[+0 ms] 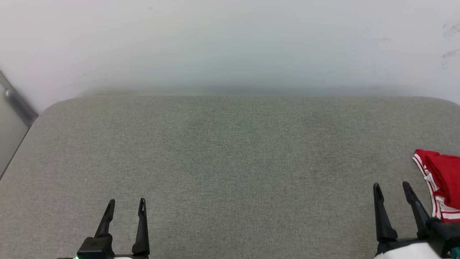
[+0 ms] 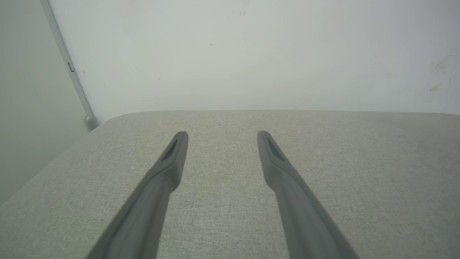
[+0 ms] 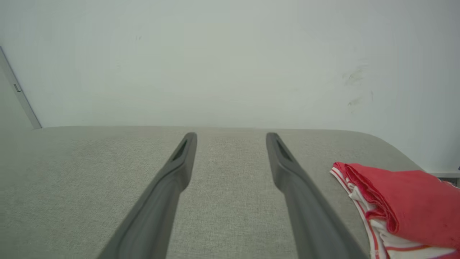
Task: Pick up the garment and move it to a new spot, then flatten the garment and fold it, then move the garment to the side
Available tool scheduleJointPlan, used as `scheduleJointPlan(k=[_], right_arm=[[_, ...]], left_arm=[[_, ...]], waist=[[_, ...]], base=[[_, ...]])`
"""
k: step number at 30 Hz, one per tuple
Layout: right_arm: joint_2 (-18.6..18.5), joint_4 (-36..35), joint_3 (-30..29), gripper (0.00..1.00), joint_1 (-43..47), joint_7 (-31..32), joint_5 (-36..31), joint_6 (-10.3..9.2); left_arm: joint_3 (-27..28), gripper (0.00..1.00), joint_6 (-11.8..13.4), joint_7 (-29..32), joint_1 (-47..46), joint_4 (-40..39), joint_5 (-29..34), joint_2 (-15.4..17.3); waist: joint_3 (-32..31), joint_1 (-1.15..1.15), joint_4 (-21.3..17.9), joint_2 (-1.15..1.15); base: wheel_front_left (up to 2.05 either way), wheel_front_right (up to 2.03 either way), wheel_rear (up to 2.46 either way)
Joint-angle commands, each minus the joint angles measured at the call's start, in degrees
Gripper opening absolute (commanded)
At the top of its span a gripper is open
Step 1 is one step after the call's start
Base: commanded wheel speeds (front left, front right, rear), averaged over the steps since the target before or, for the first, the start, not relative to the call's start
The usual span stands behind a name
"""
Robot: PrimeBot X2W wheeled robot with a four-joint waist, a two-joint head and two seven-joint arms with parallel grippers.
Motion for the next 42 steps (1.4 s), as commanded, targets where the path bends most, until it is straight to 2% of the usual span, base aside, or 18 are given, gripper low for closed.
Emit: scheduleJointPlan(k=[1, 17, 18, 22, 42], right_arm=[[0.5, -0.8, -0.2, 1.00, 1.3, -0.1, 0.1, -0.04], [1.6, -1.9, -1.0, 1.00, 5.6, -0.1, 0.5, -0.04], [1.3, -1.8, -1.0, 0.00, 4.8, 0.0, 0.2, 0.00], [1.3, 0.2, -0.9, 0.00, 4.7, 0.3, 0.9, 0.00], [1.4, 2.8, -1.2, 0.00, 0.5, 5.8, 22.9, -0.01]], left_arm=[[0.1, 1.00, -0.3, -0.1, 0.7, -0.1, -0.2, -0.1], [0.2, 1.00, -1.2, -0.1, 1.5, 0.2, -0.7, -0.1], [0.1, 0.00, -1.0, 0.0, 1.3, 0.3, -0.6, 0.0], [-0.1, 0.00, -0.9, 0.5, 1.7, 2.6, -1.3, -0.1], [1.4, 0.00, -2.5, 5.9, -2.7, 5.1, -23.9, -0.1]], waist=[[-0.2, 0.01, 0.1, 0.00], [-1.3, 0.01, 0.3, 0.00], [-1.3, 0.01, 0.4, 0.00], [-1.3, 0.02, 0.3, 0.00], [-0.9, 0.01, -0.2, 0.00]], base=[[0.00, 0.00, 0.00], [0.00, 0.00, 0.00], [0.00, 0.00, 0.00], [0.00, 0.00, 0.00], [0.00, 0.00, 0.00]])
